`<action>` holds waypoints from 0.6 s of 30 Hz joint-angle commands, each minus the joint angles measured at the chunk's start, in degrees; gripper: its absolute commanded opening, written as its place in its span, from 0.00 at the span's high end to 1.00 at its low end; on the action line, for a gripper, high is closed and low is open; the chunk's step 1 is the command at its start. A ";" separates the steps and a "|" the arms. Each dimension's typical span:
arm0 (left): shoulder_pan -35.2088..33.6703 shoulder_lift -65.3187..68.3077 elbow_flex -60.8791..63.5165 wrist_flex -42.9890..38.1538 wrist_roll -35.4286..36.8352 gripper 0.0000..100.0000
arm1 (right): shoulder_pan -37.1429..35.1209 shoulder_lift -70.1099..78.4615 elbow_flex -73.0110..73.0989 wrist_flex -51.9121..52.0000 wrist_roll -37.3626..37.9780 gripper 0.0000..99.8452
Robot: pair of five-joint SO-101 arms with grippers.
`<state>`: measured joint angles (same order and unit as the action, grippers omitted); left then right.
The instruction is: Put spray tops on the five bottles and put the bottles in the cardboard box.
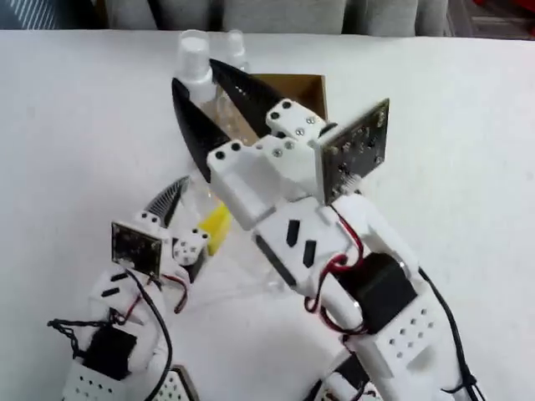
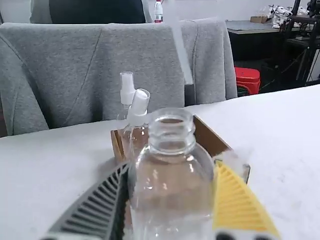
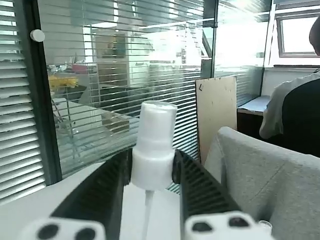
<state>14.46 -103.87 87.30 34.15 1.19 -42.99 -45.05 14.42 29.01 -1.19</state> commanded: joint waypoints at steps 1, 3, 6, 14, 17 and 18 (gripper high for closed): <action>0.92 -0.92 -0.35 -2.11 -0.97 0.98 | -0.40 0.66 -2.73 -1.54 -0.62 0.98; 0.92 -0.92 -0.35 -2.11 -0.97 0.98 | -0.40 1.10 -2.73 -1.54 -0.62 0.98; 0.92 -0.92 -0.35 -2.11 -0.97 0.98 | -0.40 1.27 -1.93 -1.45 -0.62 0.98; 0.92 -0.92 -0.35 -2.11 -0.97 0.98 | -0.48 -0.75 4.40 -2.59 -3.25 0.98; 0.92 -0.92 -0.35 -2.11 -0.97 0.98 | -0.40 -1.98 7.30 -4.35 -5.01 0.98; 0.92 -0.92 -0.35 -2.11 -0.97 0.98 | -0.31 -2.33 8.26 -4.44 -5.01 0.98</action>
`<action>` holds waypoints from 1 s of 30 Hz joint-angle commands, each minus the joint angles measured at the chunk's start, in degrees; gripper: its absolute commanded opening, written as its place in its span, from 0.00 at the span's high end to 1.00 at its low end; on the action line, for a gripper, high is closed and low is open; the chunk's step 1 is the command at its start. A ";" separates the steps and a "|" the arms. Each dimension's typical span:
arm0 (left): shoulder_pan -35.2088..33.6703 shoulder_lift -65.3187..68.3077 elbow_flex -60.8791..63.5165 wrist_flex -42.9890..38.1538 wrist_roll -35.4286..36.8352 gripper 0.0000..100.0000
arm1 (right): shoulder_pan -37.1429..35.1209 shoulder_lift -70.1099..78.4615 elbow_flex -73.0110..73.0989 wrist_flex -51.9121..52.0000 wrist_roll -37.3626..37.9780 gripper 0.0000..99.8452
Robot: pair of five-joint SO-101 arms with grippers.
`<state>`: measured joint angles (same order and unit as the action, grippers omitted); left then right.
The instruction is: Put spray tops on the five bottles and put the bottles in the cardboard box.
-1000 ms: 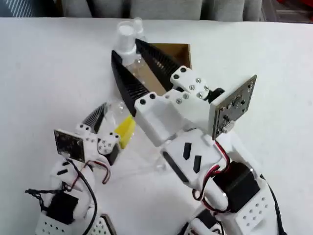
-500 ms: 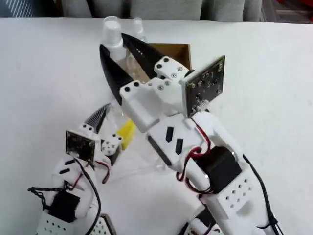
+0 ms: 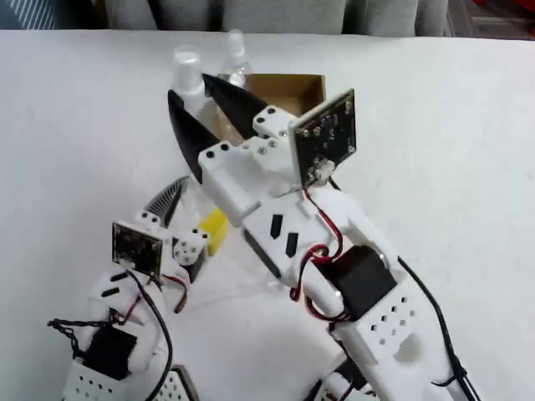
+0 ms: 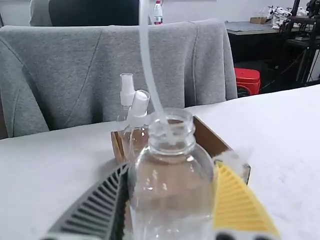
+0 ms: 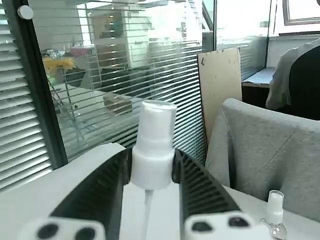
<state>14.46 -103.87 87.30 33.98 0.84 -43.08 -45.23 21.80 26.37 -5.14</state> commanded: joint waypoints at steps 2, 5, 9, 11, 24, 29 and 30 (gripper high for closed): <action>0.92 -0.92 -0.35 -1.93 -0.62 0.98 | -0.22 -2.59 3.16 -2.15 -1.05 0.98; 0.92 -0.92 -0.35 -1.93 -0.62 0.98 | -0.22 -4.09 6.86 -2.95 -1.05 0.98; 0.92 -0.92 -0.35 -1.93 -0.62 0.98 | -0.31 -7.08 12.04 -2.51 -1.05 0.98; 0.92 -0.92 -0.35 -1.93 -0.62 0.98 | -0.31 -8.31 15.21 -2.33 -1.05 0.98; 0.92 -0.92 -0.35 -1.93 -0.62 0.98 | -4.44 -9.71 20.92 0.75 -1.05 0.74; 0.92 -0.92 -0.35 -1.93 -0.62 0.98 | -4.26 -9.71 18.64 1.80 -1.05 0.73; 0.92 -0.92 -0.35 -1.93 -0.62 0.98 | -4.18 -9.71 17.32 2.68 -1.05 0.73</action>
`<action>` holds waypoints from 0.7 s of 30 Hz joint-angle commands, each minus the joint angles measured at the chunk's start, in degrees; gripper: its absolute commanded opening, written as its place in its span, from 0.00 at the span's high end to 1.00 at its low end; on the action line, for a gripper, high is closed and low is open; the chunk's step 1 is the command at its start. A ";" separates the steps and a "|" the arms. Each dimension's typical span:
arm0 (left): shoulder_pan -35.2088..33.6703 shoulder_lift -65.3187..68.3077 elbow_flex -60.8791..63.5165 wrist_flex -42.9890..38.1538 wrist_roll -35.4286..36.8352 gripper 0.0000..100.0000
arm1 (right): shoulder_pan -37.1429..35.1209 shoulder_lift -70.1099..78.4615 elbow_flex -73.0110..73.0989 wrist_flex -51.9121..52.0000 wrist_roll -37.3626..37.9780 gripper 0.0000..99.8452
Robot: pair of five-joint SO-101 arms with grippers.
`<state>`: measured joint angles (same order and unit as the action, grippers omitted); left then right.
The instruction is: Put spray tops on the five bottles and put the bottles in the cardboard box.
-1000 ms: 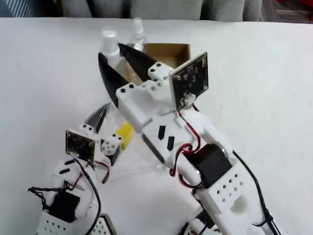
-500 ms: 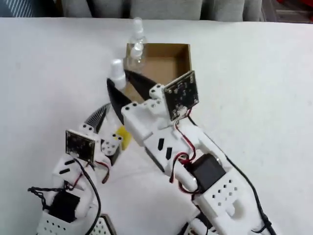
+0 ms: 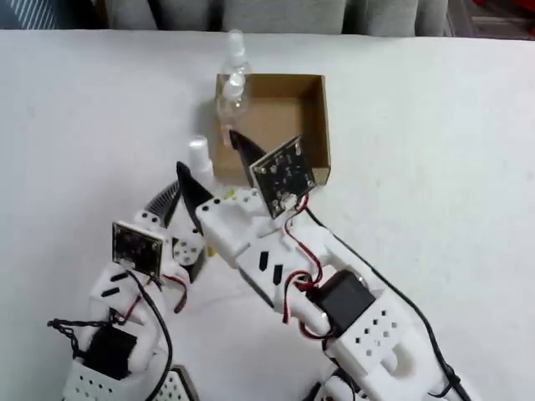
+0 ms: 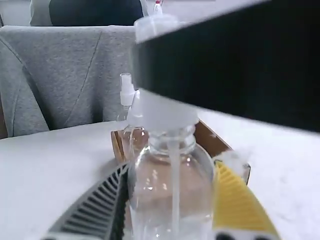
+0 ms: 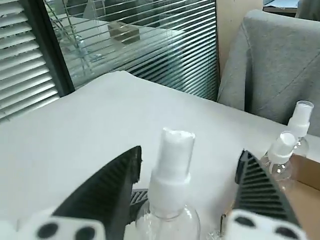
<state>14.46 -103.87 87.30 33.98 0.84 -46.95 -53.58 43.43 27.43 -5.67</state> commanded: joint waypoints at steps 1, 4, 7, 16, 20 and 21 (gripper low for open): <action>0.92 -0.92 -0.35 -1.93 -0.62 0.98 | -0.31 -1.36 -5.80 2.86 -0.53 0.73; 0.84 -0.92 -0.35 -1.93 -0.62 0.98 | -0.22 -1.36 -11.43 6.81 -0.53 0.73; 0.84 -0.92 -0.35 -1.93 -0.62 0.98 | 0.04 -1.36 -17.41 10.86 -0.53 0.73; 0.84 -0.92 -0.35 -1.93 -0.62 0.98 | 2.24 -0.57 -25.58 14.55 0.53 0.96; 0.84 -0.92 -0.26 -1.93 -0.62 0.98 | 2.15 2.95 -25.93 14.55 3.43 0.95; 0.84 -0.92 -0.26 -1.93 -0.62 0.98 | 2.15 4.26 -26.46 14.73 3.43 0.96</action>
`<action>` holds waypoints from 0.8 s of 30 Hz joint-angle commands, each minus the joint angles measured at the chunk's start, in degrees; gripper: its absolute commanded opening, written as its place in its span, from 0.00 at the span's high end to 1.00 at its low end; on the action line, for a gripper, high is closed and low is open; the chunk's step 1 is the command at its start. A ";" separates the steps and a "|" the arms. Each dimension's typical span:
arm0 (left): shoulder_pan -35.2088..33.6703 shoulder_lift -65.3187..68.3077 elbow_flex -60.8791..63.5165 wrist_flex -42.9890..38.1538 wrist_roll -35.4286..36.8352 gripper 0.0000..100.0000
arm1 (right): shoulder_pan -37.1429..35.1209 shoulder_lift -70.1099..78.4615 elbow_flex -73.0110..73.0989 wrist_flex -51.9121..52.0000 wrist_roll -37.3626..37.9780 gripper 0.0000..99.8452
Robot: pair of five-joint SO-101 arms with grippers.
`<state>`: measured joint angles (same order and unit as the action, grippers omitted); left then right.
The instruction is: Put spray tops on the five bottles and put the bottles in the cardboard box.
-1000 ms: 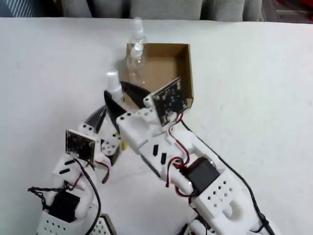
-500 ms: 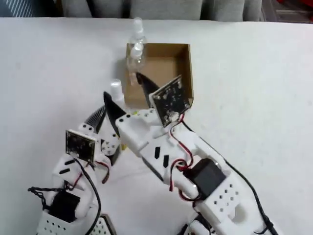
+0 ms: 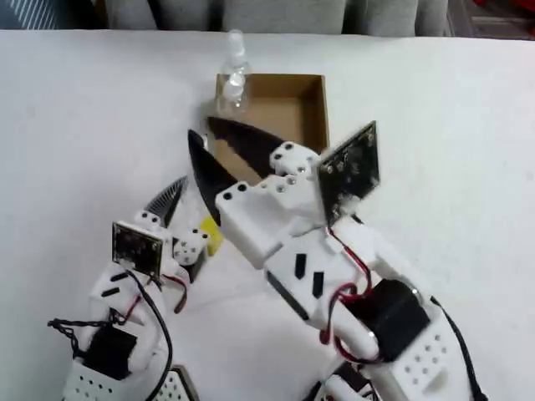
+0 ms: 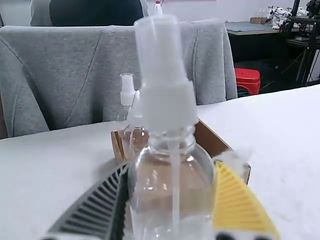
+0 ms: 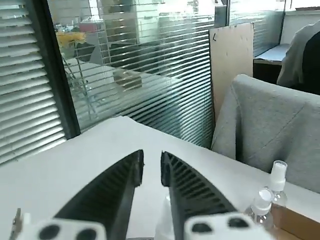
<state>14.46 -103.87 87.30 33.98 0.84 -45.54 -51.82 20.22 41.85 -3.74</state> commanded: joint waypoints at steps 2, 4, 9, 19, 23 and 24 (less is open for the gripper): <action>0.84 -0.92 -0.26 -1.93 -0.62 0.98 | 0.84 5.76 -4.57 0.31 1.49 0.99; 0.84 -0.92 -0.26 -1.85 -0.62 0.98 | 0.84 8.57 -6.33 0.48 1.58 0.98; 0.84 -0.92 -0.26 -1.76 -0.62 0.98 | 0.92 12.09 -7.30 3.56 1.58 0.98; 0.84 -0.92 -0.26 -1.76 -0.62 0.98 | 0.48 11.82 -7.03 15.87 1.05 0.98; 0.75 -0.92 -0.26 -1.76 -0.62 0.98 | 0.48 10.86 -7.30 18.24 1.05 0.98; 0.75 -0.92 -0.26 -1.85 -0.62 0.98 | 0.48 9.89 -7.30 18.15 1.05 0.98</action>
<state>14.90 -103.87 87.38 33.98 0.84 -45.01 -40.57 14.33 58.46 -2.86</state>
